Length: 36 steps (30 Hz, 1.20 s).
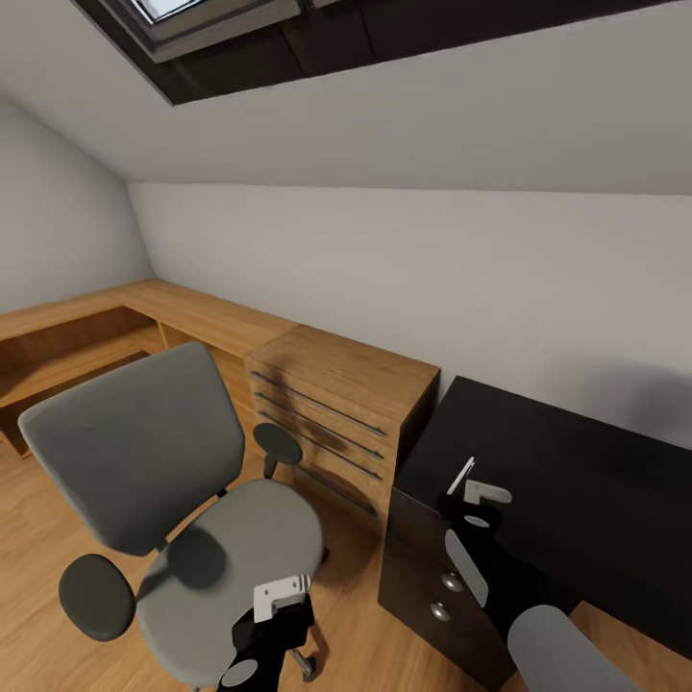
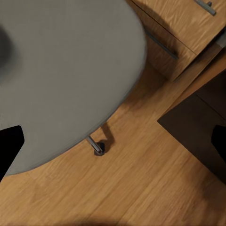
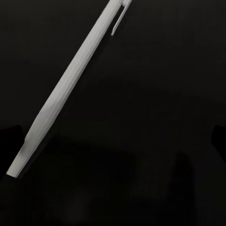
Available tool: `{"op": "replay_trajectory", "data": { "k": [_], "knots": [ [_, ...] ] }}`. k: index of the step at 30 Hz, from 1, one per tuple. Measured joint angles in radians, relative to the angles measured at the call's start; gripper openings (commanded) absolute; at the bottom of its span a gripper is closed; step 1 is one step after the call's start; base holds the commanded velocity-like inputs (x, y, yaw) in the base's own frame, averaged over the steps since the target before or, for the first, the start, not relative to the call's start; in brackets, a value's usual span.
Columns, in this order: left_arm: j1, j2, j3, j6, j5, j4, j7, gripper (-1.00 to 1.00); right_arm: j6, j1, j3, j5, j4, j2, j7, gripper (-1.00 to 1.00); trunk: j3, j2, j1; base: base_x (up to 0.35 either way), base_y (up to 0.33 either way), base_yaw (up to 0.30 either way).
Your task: In the bedroom, organize the workspace by keeping the computer under the desk, ensuring the monitor is on the desk, placing the keyboard on the desk next to the monitor, placing the mouse on the desk next to the keyboard, moving the folder from the swivel chair onto the desk next to the mouse, stacking the notebook on top of the folder with the pen on top of the notebook, and positioning the swivel chair next to the desk.
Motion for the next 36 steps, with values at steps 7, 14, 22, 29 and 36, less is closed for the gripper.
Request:
{"op": "replay_trajectory", "data": {
  "k": [7,14,22,29,36],
  "knots": [
    [0.000,0.000,0.000,0.000,0.001,0.001,0.000,1.00,0.000,0.000,0.002,-0.001,0.000,0.000,0.000,1.00,0.000,0.000,0.000,0.000,0.000,0.000],
    [0.000,0.000,0.001,-0.001,0.002,0.003,0.000,1.00,-0.001,-0.001,0.003,0.001,0.000,0.000,0.000,1.00,0.000,0.000,0.000,0.000,0.000,0.000],
    [0.000,0.000,0.001,0.000,0.002,0.004,0.000,1.00,-0.001,0.000,0.004,0.002,-0.001,0.001,0.000,1.00,0.000,0.000,0.000,0.074,0.067,0.000],
    [0.000,0.000,0.000,-0.001,0.002,0.017,-0.001,1.00,-0.005,0.000,0.005,0.002,-0.003,0.001,0.000,1.00,0.000,0.000,0.000,0.006,0.006,0.000],
    [0.000,-0.001,0.000,-0.002,0.001,0.037,-0.002,1.00,-0.005,-0.001,0.005,0.002,-0.003,0.002,-0.001,1.00,0.000,0.000,0.000,0.124,0.000,0.000]
  ]
}}
